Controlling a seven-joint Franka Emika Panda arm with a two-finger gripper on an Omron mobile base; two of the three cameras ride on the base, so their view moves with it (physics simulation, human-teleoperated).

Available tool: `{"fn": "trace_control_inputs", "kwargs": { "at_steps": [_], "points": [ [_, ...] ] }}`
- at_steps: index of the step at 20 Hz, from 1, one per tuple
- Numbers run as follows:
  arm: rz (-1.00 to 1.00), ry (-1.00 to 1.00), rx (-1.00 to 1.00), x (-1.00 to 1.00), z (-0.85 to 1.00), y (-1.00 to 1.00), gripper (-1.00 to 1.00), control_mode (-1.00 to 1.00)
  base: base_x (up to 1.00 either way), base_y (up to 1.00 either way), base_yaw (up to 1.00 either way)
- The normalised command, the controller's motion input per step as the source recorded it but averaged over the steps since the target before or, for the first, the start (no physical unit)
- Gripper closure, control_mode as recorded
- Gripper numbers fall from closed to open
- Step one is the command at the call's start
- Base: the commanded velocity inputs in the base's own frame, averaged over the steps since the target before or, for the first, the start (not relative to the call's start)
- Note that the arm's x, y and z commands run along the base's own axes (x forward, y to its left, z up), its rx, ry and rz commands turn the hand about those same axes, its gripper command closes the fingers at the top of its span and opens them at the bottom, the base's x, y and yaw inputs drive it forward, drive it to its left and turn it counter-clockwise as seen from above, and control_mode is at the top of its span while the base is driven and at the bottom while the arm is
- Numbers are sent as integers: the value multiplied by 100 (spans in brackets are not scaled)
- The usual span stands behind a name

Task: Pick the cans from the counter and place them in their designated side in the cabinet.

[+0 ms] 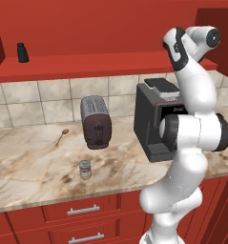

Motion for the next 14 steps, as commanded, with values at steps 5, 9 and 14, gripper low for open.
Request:
{"fn": "trace_control_inputs", "kwargs": {
  "at_steps": [5, 9, 14],
  "points": [
    [3, -6, -2, -65, 0, 55, -100, -100, 0, 0, 0],
    [4, 1, -2, -68, 1, 47, -100, -100, 0, 0, 0],
    [5, 10, 0, -66, 6, 42, -100, -100, 0, 0, 0]
  ]
}}
